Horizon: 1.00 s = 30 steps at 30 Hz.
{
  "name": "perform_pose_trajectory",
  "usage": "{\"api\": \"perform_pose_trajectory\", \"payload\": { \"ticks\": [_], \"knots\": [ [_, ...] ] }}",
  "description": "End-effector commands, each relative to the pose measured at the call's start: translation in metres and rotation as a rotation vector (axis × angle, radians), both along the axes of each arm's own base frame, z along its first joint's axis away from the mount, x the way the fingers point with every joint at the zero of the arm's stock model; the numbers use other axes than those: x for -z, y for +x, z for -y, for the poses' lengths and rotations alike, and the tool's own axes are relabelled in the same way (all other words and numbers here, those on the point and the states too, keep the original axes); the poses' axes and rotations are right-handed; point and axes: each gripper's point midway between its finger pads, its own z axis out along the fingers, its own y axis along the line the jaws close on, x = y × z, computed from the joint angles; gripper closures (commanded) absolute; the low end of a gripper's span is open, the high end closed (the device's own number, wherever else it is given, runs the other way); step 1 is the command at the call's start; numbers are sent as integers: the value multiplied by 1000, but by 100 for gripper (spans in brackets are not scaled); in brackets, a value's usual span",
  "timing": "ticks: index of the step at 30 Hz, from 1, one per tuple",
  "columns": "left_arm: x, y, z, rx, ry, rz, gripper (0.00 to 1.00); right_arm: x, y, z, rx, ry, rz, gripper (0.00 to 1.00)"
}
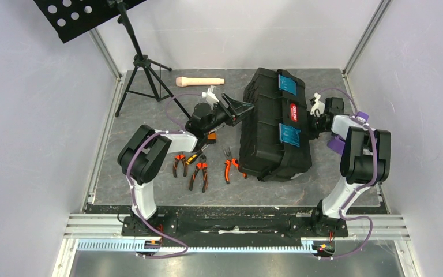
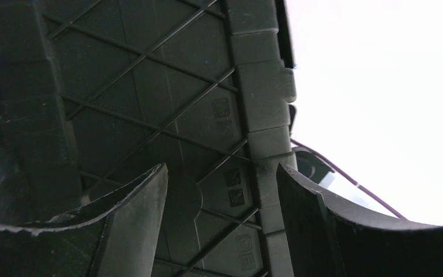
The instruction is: Pack the tool kit
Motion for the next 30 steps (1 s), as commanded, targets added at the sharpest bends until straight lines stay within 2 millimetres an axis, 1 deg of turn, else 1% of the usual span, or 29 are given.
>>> {"api": "perform_pose_trajectory", "payload": {
  "ticks": [1, 4, 9, 10, 12, 14, 16, 18, 20, 22, 25, 27, 28, 30],
  "knots": [
    [26, -65, 30, 153, 62, -102, 25, 12, -42, -1, -72, -104, -114, 73],
    [33, -69, 28, 149, 94, -108, 25, -5, -21, -1, -35, -89, -60, 73],
    [33, -65, 27, 136, 141, -97, 24, -26, 10, -3, -27, -60, 10, 71],
    [33, -65, 25, 130, 159, -86, 24, -32, 14, -1, -25, -70, 24, 70],
    [38, -66, 18, 109, 208, -89, 23, -42, 20, 5, -23, -108, 50, 68],
    [46, -68, 8, 72, 248, -106, 23, -54, 26, 13, -8, -154, 82, 66],
    [55, -70, -1, 38, 266, -127, 23, -67, 32, 17, 6, -175, 115, 64],
    [62, -73, -4, 32, 275, -144, 23, -79, 39, 20, 22, -193, 148, 63],
    [62, -75, -4, 40, 278, -148, 22, -92, 46, 24, 35, -210, 179, 61],
    [59, -75, -6, 37, 282, -145, 22, -106, 52, 32, 54, -251, 207, 59],
    [42, -73, -16, 4, 359, -91, 19, -136, 55, 53, 112, -328, 254, 56],
    [24, -69, -26, -25, 435, -38, 18, -157, 54, 64, 153, -351, 293, 54],
    [12, -67, -31, -42, 469, -3, 17, -169, 53, 68, 171, -357, 318, 52],
    [-9, -65, -38, -59, 522, 45, 15, -187, 49, 67, 183, -347, 363, 49]
  ]
}}
